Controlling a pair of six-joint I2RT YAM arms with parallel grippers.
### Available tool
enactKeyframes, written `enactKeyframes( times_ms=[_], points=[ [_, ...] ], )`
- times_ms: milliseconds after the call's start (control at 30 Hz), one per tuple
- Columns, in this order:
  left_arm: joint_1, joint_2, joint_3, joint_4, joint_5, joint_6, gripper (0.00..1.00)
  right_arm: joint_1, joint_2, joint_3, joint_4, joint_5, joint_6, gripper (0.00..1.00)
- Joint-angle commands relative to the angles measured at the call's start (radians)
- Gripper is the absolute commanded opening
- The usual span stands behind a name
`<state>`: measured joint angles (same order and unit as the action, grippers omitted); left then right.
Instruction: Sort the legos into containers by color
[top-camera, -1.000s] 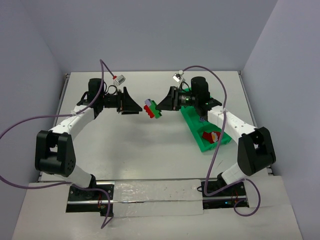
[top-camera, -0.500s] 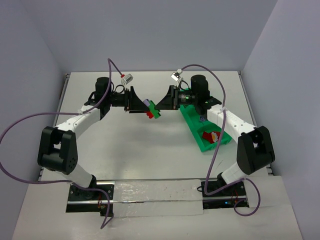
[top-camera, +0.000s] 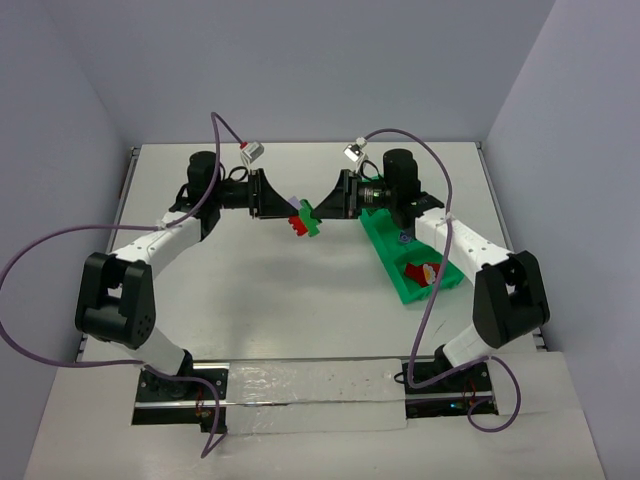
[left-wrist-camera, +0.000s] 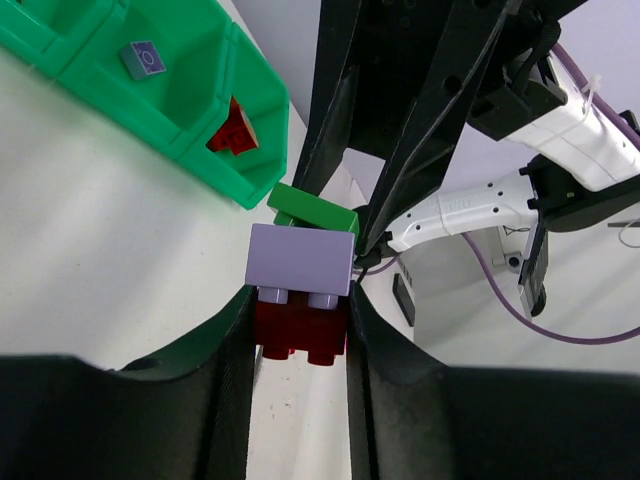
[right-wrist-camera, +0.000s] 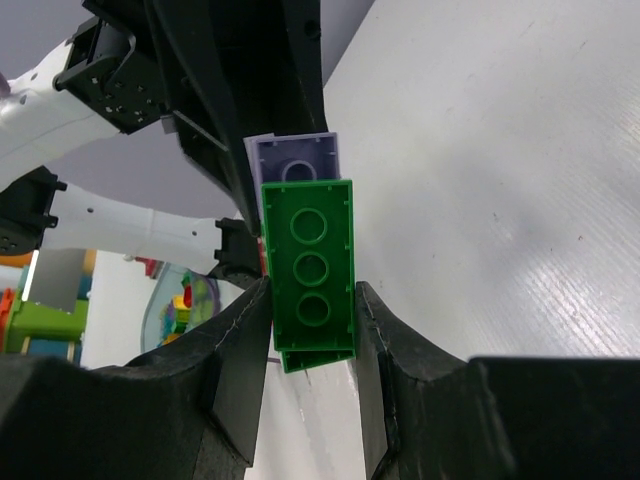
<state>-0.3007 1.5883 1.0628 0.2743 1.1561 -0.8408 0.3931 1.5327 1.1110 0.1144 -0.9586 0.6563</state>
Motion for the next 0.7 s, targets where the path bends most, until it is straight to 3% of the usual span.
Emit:
enactKeyframes(
  times_ms=[0, 200, 333, 433, 667],
  points=[
    [-0.023, -0.006, -0.01, 0.062, 0.032, -0.008, 0.0, 0.013, 0.005, 0.024, 0.102, -0.017, 0.04, 0.0],
    [-0.023, -0.055, -0.065, -0.009, 0.031, 0.042, 0.0, -0.032, -0.015, -0.063, 0.246, -0.001, 0.166, 0.0],
    [-0.023, -0.07, -0.072, -0.055, 0.005, 0.069, 0.0, -0.04, -0.024, -0.03, 0.122, 0.068, 0.062, 0.0],
    [-0.022, -0.073, -0.065, -0.081, -0.02, 0.074, 0.0, -0.043, -0.026, 0.014, -0.032, 0.217, -0.025, 0.0],
    [-0.021, -0.022, 0.037, -0.229, -0.14, 0.138, 0.0, -0.053, -0.049, 0.093, -0.319, 1.004, -0.107, 0.0]
  ],
)
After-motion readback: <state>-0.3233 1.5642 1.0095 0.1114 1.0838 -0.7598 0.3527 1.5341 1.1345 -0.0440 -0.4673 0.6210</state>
